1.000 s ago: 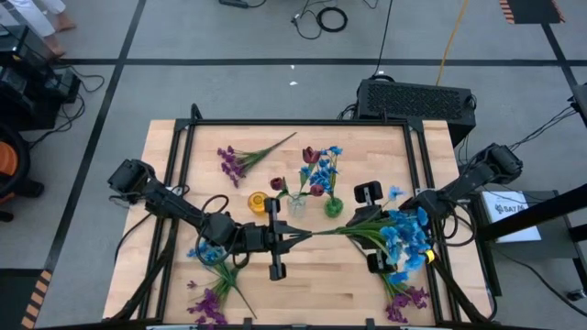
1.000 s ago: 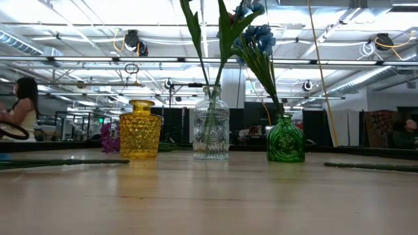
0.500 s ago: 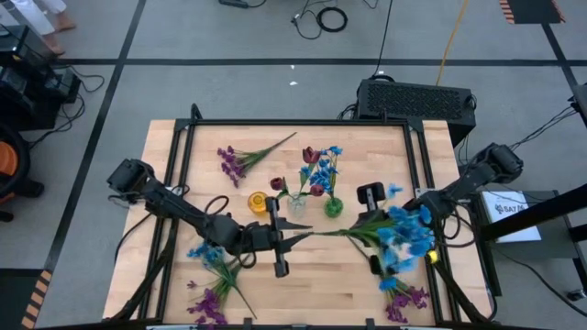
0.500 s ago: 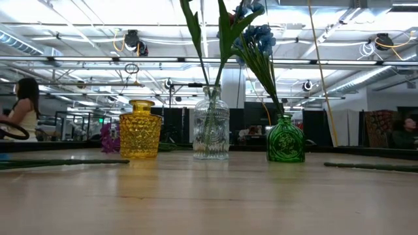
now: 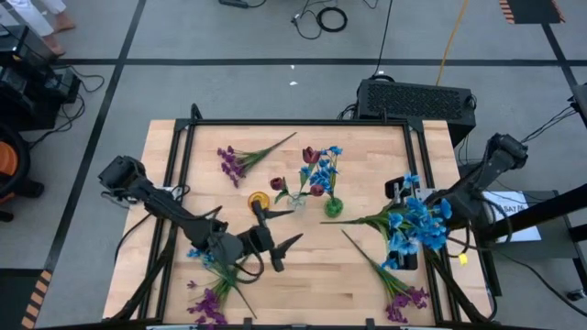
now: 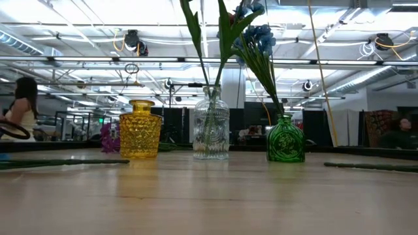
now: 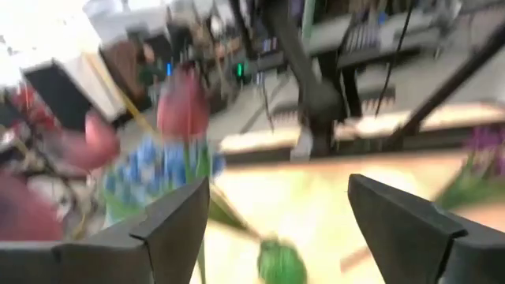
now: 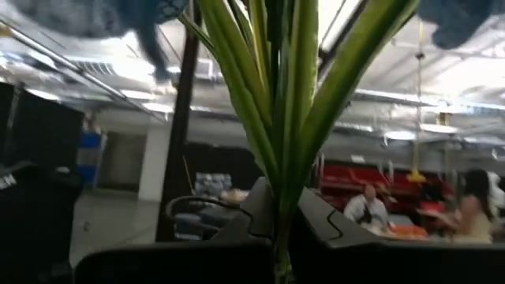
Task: Sort flowers into vase by color
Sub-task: Put the right blue flowers into the green vase
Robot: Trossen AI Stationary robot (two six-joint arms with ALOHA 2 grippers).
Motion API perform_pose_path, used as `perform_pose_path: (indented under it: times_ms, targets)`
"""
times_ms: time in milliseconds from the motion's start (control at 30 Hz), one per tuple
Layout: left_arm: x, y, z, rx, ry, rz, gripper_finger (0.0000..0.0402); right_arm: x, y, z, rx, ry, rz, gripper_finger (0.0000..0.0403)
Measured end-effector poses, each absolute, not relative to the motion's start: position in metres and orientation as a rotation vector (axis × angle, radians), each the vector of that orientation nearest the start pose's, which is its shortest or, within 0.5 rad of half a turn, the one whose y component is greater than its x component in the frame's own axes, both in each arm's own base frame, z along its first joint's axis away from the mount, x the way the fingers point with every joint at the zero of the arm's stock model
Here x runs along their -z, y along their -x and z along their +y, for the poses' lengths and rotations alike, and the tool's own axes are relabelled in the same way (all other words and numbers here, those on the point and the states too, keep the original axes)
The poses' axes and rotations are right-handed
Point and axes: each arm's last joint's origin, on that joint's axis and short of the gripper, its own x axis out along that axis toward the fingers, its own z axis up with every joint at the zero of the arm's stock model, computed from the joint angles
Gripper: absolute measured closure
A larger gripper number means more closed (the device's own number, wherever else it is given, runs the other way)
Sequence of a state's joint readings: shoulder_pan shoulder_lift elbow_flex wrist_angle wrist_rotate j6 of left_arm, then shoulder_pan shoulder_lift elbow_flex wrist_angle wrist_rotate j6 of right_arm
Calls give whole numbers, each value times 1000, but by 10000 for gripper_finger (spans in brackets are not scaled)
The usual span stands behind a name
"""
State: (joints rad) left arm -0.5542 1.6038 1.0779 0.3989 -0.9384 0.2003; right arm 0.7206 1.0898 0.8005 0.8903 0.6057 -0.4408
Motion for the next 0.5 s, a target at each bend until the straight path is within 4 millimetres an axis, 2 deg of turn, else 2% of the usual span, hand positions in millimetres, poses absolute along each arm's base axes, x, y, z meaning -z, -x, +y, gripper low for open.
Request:
perform_pose_path:
  times_ms: [100, 233, 400, 500]
  targets:
    - [-278, -305, -166, -368, -239, 227, 95, -378, -173, 132, 39, 70, -415, 400]
    - [-259, -291, -171, -362, -186, 365, 104, -369, -172, 126, 116, 61, -299, 399]
    - [-243, -275, -184, -328, -118, 469, 109, -342, -171, 107, 206, -28, -237, 399]
    - [-242, -267, -193, -307, -77, 466, 109, -322, -170, 91, 259, -104, -224, 398]
